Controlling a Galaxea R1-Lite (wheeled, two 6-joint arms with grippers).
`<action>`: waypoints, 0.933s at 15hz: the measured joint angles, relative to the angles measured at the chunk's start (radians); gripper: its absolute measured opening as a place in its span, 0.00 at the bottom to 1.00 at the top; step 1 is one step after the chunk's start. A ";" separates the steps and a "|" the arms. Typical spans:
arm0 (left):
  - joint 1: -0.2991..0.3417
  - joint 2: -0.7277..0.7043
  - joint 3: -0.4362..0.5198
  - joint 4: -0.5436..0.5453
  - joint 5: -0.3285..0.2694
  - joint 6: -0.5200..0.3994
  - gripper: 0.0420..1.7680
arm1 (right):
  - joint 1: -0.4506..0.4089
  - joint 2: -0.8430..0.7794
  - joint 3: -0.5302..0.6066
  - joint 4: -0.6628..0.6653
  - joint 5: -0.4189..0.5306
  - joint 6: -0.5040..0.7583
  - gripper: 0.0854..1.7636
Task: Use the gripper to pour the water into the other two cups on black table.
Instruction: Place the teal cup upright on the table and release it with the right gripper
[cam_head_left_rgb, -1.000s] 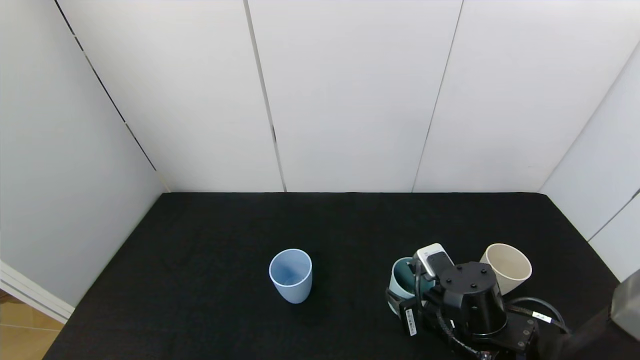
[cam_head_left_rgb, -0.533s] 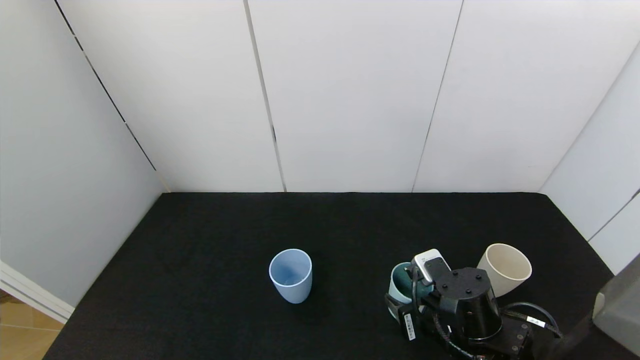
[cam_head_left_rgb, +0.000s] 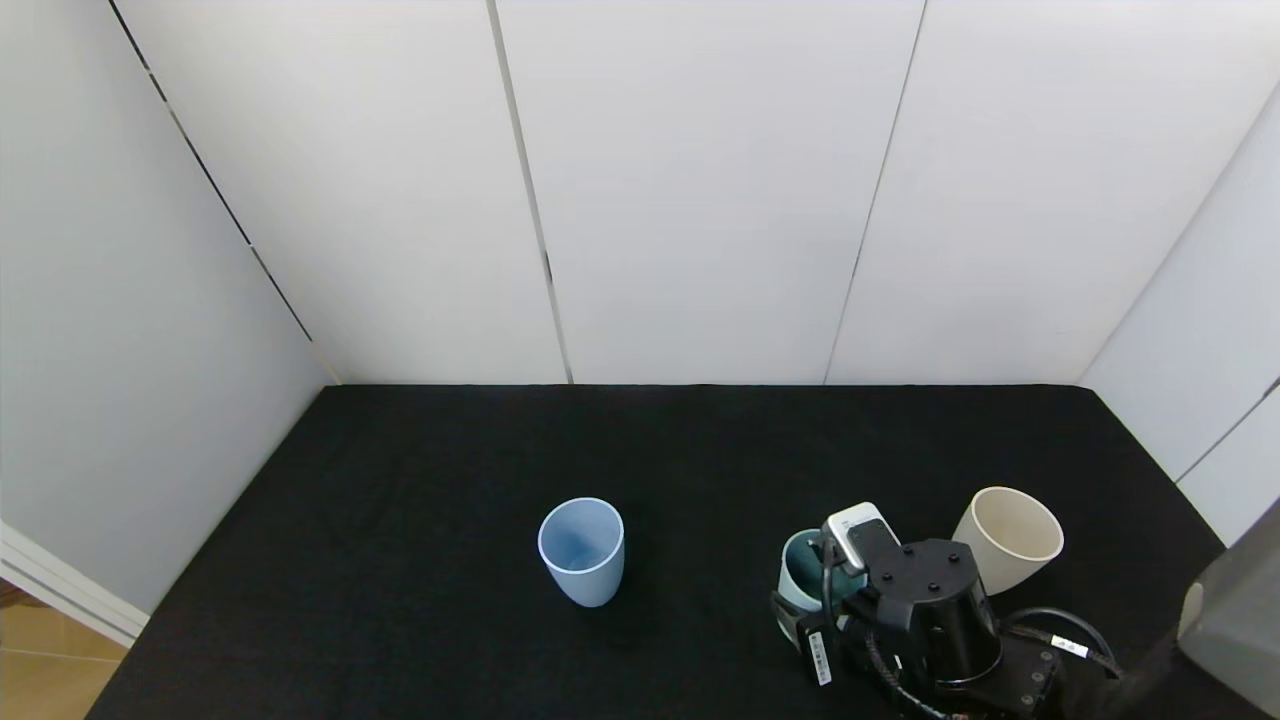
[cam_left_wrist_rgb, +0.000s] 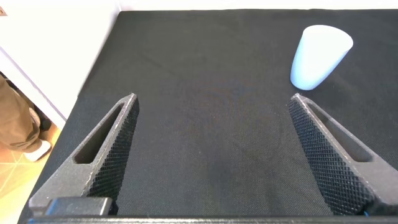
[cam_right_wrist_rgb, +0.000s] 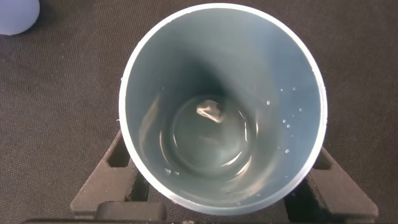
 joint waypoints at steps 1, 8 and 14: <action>0.000 0.000 0.000 0.000 0.000 0.000 0.97 | 0.001 0.001 0.000 0.000 0.000 0.000 0.65; 0.000 0.000 0.000 0.000 0.000 0.000 0.97 | 0.003 0.006 0.000 0.000 0.001 0.000 0.65; 0.000 0.000 0.000 0.000 0.000 0.000 0.97 | 0.009 0.009 0.004 0.000 0.001 0.001 0.78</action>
